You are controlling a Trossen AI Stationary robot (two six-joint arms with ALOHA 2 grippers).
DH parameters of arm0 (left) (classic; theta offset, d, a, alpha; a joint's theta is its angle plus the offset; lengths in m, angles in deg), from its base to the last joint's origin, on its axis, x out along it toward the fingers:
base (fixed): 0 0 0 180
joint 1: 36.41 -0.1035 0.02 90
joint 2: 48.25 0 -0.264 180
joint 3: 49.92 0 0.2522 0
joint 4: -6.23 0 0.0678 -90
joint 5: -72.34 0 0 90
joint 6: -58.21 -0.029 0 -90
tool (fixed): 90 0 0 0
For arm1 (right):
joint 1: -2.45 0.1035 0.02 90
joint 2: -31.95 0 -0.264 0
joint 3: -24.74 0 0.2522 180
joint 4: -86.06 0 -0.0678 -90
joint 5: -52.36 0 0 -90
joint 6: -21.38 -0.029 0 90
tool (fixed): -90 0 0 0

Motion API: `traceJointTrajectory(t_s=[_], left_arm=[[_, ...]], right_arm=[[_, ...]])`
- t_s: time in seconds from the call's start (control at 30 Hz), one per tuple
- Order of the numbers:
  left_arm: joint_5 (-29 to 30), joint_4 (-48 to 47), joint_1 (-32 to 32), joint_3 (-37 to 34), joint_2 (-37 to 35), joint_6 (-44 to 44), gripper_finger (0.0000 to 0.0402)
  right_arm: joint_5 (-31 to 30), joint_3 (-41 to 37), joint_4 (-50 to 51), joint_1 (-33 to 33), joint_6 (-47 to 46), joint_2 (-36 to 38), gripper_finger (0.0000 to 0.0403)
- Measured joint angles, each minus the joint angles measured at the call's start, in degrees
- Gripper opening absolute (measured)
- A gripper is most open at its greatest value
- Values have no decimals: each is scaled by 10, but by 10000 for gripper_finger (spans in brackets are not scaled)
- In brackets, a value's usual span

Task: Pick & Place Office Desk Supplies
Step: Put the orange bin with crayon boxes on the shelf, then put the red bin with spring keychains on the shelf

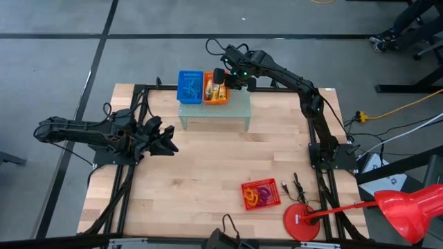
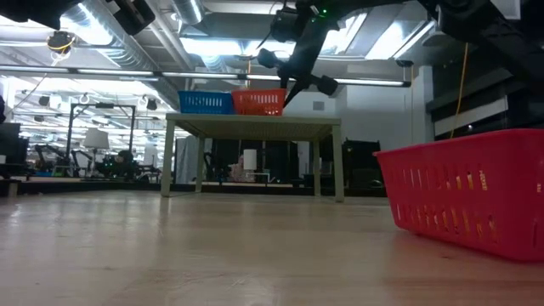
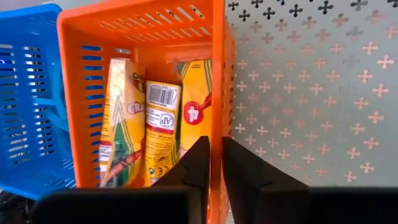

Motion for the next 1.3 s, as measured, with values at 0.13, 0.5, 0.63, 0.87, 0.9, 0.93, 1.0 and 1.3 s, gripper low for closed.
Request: traceJointTrajectory(t_s=[0.13, 0.5, 0.63, 0.87, 0.9, 0.93, 1.0, 1.3], left_arm=[[0, 0, 0, 0, 0, 0, 100], [1, 0, 0, 0, 0, 0, 100], [1, 0, 0, 0, 0, 0, 100], [1, -1, 0, 0, 2, -13, 100], [2, -1, -2, 0, 5, -15, 100], [3, -1, -4, 0, 9, -16, 100], [3, -1, -14, 0, 24, -17, 100], [-61, -1, -45, 42, 171, -62, 100]], right_arm=[[0, 0, 0, 0, 0, 0, 59], [-9, 0, -4, 0, 5, 0, 105], [-9, 1, -5, 0, 17, 3, 125], [-35, 1, -49, -7, 55, 64, 146], [-46, 1, -56, -7, 63, 82, 146], [-57, 1, -61, -7, 72, 101, 146], [-75, 1, -71, -6, 92, 145, 146], [-135, 2, -25, 72, 149, 315, 146]])
